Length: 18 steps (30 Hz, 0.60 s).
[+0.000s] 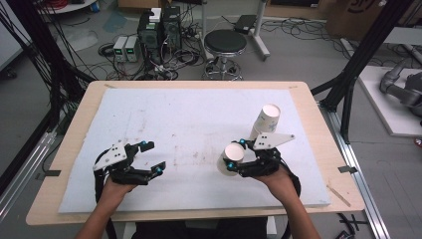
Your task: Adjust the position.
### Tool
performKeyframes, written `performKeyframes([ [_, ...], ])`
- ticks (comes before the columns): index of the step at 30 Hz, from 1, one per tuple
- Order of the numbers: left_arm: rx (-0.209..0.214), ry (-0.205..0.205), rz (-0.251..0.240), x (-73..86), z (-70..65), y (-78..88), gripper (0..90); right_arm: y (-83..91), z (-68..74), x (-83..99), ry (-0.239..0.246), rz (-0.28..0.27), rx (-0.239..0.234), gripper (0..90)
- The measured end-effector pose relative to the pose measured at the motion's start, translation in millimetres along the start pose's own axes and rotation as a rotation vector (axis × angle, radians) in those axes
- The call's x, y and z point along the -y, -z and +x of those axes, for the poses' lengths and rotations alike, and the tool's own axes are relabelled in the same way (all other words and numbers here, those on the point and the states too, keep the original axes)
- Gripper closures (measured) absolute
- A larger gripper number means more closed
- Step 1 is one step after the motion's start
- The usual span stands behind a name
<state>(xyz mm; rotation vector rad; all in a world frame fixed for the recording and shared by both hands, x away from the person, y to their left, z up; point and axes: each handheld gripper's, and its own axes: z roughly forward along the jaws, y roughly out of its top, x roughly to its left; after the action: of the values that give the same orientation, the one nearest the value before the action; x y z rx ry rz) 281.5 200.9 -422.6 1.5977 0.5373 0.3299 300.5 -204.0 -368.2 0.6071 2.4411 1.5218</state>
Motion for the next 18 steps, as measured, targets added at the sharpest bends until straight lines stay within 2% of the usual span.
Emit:
performKeyframes([
  [1,0.010,-0.003,0.001,-0.3,-0.7,-0.5,15.5,-2.5,0.3,-1.2,0.003,0.000,-0.007,34.5],
  [4,0.030,-0.055,0.008,-1.8,-4.4,-4.3,15.6,-8.9,1.2,-5.0,0.009,0.004,-0.026,34.5],
  [6,0.049,-0.073,0.010,-2.7,-6.5,-8.4,15.6,-11.9,2.8,-7.4,0.017,0.006,-0.040,34.5],
  [9,0.079,-0.071,0.038,-3.6,-10.8,-19.5,15.6,-15.1,5.0,-8.3,0.015,-0.019,-0.063,34.5],
  [12,0.136,-0.046,0.065,-3.5,-16.6,-33.6,15.1,-20.2,6.0,-7.2,0.012,-0.010,-0.084,34.5],
  [15,0.171,-0.066,0.092,-4.0,-22.9,-47.2,15.0,-24.0,7.4,-5.3,0.011,-0.002,-0.093,34.5],
  [18,0.206,-0.069,0.105,-4.8,-27.3,-59.2,15.0,-26.0,8.5,-4.4,0.010,0.001,-0.101,34.5],
])
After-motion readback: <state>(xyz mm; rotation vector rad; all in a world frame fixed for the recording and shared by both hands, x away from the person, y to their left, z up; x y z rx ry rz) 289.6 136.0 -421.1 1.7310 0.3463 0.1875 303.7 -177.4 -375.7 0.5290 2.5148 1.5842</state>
